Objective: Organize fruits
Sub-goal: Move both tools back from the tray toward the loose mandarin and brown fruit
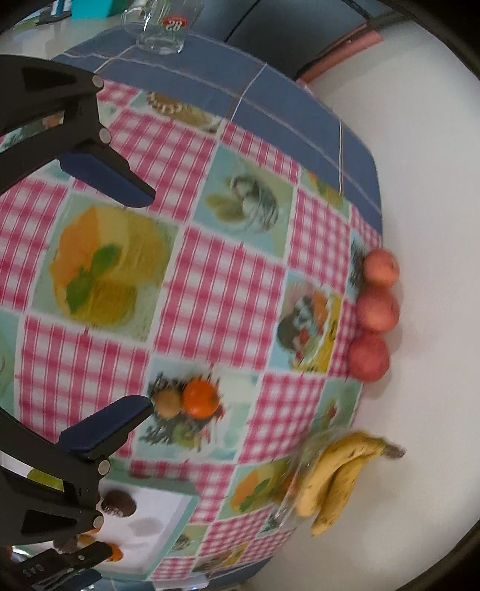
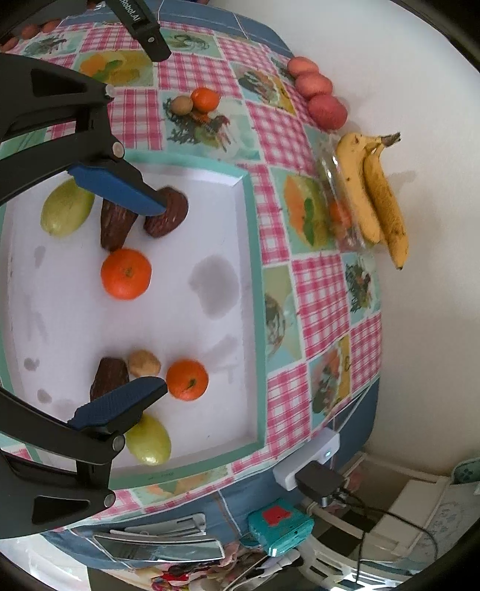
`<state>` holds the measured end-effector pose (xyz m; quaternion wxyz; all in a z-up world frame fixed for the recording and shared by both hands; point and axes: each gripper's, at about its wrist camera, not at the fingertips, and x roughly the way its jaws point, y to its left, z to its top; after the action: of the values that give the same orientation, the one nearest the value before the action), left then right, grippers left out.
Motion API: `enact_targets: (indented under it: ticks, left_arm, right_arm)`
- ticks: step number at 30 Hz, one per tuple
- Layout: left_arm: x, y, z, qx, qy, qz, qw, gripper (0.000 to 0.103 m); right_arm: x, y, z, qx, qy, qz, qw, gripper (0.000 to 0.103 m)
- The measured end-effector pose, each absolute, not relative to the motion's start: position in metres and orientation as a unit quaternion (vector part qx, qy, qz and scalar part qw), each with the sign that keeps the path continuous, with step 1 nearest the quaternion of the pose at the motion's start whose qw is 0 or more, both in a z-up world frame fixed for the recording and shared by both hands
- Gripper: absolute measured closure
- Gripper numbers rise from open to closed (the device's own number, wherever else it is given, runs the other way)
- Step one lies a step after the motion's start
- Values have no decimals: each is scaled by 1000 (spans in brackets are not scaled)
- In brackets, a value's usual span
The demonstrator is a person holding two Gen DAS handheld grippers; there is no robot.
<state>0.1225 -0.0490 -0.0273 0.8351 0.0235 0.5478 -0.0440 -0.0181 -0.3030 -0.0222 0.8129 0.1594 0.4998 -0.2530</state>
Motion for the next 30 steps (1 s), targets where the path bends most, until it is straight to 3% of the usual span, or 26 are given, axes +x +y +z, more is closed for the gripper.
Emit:
enact_targets:
  ticks: [15,30]
  left_arm:
    - [144,39,-14,-38,524,24,851,0]
    - [172,23,-64,-43,545,-7,837,0]
  right_arm:
    - [25,-229,-18,119,492,-165,846,14]
    - [68,-178,-46,119,511,-105,845,14]
